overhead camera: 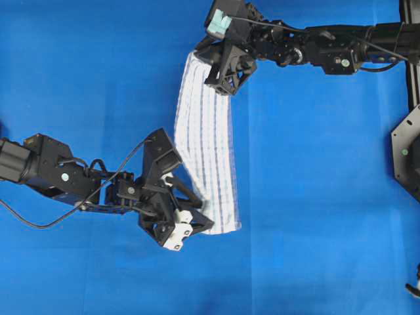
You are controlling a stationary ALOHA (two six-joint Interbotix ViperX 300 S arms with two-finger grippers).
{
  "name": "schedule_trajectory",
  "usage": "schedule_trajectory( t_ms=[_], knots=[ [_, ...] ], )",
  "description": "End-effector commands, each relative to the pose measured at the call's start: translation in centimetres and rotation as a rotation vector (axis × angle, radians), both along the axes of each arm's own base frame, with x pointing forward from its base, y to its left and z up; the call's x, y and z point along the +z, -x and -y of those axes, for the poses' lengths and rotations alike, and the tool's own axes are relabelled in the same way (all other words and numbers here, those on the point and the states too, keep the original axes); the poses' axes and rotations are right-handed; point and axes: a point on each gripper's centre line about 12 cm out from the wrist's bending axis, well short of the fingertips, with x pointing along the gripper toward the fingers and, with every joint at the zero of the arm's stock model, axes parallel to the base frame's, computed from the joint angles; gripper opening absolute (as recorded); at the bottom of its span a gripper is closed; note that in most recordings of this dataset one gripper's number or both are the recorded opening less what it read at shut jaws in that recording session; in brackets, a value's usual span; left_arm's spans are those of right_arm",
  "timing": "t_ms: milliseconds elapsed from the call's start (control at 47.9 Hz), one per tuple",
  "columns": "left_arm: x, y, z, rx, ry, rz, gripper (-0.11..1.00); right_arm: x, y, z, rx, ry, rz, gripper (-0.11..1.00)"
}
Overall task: Fold the blue towel.
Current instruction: 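Lay the strip down vertically and open both grippers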
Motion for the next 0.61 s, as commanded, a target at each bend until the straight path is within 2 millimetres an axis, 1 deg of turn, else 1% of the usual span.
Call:
schedule_trajectory(
  t_ms=[0,63,146,250,334,376,438,584],
  knots=[
    [1.7,0.3,0.2,-0.006,0.024,0.005,0.63,1.5,-0.7,0.1,0.003,0.019,0.043,0.22],
    [1.5,0.9,0.2,-0.006,0.038,-0.03,0.63,1.6,-0.9,0.2,0.004,0.024,0.046,0.31],
    [1.7,1.8,0.2,-0.008,0.052,-0.062,0.63,1.8,-1.1,0.2,0.003,0.031,0.055,0.48],
    [2.5,2.9,0.0,-0.014,0.059,-0.064,0.63,1.9,-1.2,0.3,0.003,0.049,0.066,0.66],
    [3.2,3.8,0.1,-0.023,0.062,-0.053,0.63,2.1,-1.2,0.4,0.001,0.061,0.074,0.77],
    [3.6,4.2,0.2,-0.028,0.064,-0.044,0.66,2.1,-1.2,0.4,0.002,0.065,0.075,0.81],
    [3.8,4.8,0.4,-0.038,0.065,-0.046,0.69,2.1,-1.2,0.4,0.001,0.064,0.076,0.85],
    [3.9,6.1,0.8,-0.059,0.068,-0.064,0.78,2.0,-1.2,0.4,0.0,0.063,0.074,0.85]
  ],
)
